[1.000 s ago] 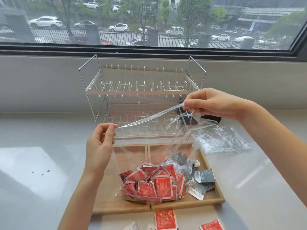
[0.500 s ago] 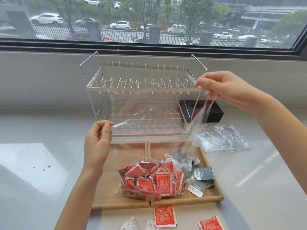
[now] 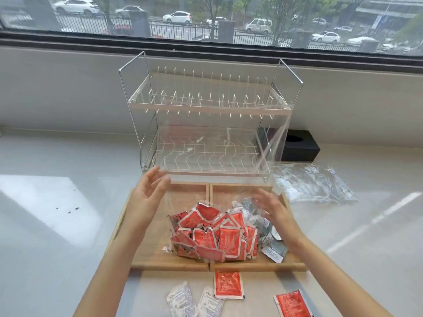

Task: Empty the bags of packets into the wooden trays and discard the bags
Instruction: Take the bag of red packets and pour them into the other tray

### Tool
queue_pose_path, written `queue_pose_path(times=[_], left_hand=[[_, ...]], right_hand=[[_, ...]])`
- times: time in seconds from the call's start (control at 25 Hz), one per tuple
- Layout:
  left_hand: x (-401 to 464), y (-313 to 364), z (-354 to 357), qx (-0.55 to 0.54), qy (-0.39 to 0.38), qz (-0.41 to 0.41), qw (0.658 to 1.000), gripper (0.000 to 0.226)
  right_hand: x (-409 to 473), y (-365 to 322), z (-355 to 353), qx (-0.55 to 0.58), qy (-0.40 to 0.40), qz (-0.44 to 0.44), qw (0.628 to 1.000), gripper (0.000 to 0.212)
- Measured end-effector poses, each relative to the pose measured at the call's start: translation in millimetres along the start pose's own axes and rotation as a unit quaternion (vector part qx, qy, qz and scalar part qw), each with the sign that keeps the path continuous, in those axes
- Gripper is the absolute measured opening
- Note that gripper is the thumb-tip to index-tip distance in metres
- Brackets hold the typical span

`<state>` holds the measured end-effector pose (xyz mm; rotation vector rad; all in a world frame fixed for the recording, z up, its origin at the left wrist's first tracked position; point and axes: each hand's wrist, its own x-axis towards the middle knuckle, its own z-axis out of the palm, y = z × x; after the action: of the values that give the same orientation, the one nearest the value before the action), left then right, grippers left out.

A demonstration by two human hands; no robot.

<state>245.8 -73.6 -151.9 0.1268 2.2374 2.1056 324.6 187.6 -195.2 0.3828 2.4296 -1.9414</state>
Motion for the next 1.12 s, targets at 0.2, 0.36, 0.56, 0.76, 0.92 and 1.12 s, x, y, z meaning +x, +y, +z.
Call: queue_pose_path(times=[0.2, 0.36, 0.56, 0.76, 0.92, 1.12], left_hand=[[-30.9, -53.2, 1.9, 0.126, -0.15, -0.13, 0.972, 0.099], [-37.1, -72.5, -1.9, 0.117, -0.171, -0.169, 0.964, 0.143], [-44.4, -79.2, -0.6, 0.178, -0.244, -0.141, 0.943, 0.101], [-44.9, -83.9, 5.5, 0.207, -0.132, -0.115, 0.963, 0.089], [-44.1, -71.3, 7.9, 0.189, -0.049, -0.076, 0.978, 0.058], [-48.3, -57.4, -17.0, 0.211, 0.053, -0.046, 0.975, 0.039]], right_hand=[[-21.5, 36.1, 29.4, -0.127, 0.001, 0.01, 0.992, 0.072], [-26.4, 44.2, 32.2, -0.223, 0.039, -0.039, 0.973, 0.068], [-28.5, 54.3, 32.4, -0.315, 0.022, -0.044, 0.948, 0.074], [-26.8, 52.6, 32.6, -0.349, 0.004, -0.051, 0.936, 0.055], [-21.0, 28.9, 37.2, -0.317, 0.063, -0.099, 0.941, 0.031], [-20.3, -3.5, 60.6, -0.217, 0.072, -0.097, 0.969, 0.036]])
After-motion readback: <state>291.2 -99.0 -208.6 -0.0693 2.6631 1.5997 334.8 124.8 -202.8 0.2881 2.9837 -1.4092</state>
